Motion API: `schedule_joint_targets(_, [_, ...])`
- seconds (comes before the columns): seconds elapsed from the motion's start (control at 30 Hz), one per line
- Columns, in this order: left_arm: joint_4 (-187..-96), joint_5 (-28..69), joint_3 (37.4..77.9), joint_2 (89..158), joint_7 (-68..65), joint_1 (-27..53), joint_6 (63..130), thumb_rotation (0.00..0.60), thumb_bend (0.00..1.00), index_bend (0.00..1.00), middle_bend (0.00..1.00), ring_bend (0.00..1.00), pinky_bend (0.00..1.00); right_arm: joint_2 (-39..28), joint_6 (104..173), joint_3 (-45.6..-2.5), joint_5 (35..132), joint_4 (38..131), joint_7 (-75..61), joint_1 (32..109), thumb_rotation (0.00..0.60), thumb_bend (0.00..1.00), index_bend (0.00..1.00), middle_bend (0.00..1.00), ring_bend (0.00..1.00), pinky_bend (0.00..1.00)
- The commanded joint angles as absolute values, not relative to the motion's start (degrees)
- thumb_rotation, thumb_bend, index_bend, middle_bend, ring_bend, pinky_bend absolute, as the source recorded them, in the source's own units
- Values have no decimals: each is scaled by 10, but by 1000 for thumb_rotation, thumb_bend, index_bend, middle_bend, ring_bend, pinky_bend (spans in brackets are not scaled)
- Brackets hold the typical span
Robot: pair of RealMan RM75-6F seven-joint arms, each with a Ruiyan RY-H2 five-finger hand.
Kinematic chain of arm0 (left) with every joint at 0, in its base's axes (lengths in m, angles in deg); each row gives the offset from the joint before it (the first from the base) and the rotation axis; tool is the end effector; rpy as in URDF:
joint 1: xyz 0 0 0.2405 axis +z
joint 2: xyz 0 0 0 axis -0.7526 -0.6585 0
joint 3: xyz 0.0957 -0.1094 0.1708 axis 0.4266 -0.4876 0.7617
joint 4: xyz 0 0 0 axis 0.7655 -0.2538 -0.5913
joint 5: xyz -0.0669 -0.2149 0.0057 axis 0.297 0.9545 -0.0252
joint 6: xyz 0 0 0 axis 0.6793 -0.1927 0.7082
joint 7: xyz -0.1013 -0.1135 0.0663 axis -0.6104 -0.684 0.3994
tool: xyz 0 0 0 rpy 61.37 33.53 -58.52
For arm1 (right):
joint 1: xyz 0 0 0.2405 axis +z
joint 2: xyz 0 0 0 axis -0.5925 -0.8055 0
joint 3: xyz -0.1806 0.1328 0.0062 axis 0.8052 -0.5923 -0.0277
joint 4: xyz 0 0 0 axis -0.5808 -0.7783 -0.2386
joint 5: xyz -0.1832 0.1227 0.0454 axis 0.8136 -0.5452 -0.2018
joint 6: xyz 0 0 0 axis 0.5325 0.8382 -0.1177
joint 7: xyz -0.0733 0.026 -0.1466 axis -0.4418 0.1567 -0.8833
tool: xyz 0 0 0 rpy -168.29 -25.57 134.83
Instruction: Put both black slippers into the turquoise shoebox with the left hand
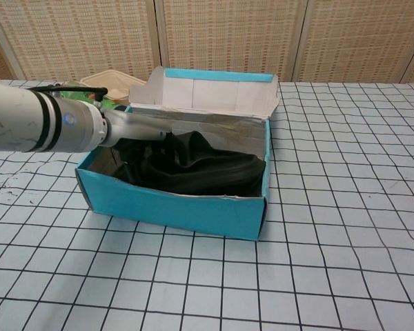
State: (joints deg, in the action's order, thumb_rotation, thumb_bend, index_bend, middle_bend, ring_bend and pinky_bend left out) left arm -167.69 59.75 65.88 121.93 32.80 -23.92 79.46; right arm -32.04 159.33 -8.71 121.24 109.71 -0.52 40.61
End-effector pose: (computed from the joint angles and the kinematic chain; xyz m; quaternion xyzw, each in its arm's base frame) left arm -0.0564 0.3317 -0.0651 -0.8299 -0.3914 -0.1967 0.3455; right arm -0.2549 -0.1609 0.1224 0.6592 -0.4235 0.4115 0.4657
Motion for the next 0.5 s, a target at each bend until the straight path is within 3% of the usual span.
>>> schedule_joint_targets(0.03, [-1665, 618, 668, 1237, 352, -251, 816, 600, 476, 634, 849, 806, 957, -321, 1592, -87, 1212, 1097, -5, 407, 600, 127, 0, 0, 0, 0])
schedule_joint_targets(0.3, [-1619, 679, 699, 1291, 422, -272, 832, 600, 470, 632, 851, 808, 958, -321, 1593, -86, 1215, 1097, -2, 407, 600, 128, 0, 0, 0, 0])
schedule_joint_targets(0.5, [-1617, 634, 716, 1324, 460, -263, 895, 600, 469, 628, 850, 809, 956, -323, 1595, -84, 1217, 1098, -1, 406, 600, 127, 0, 0, 0, 0])
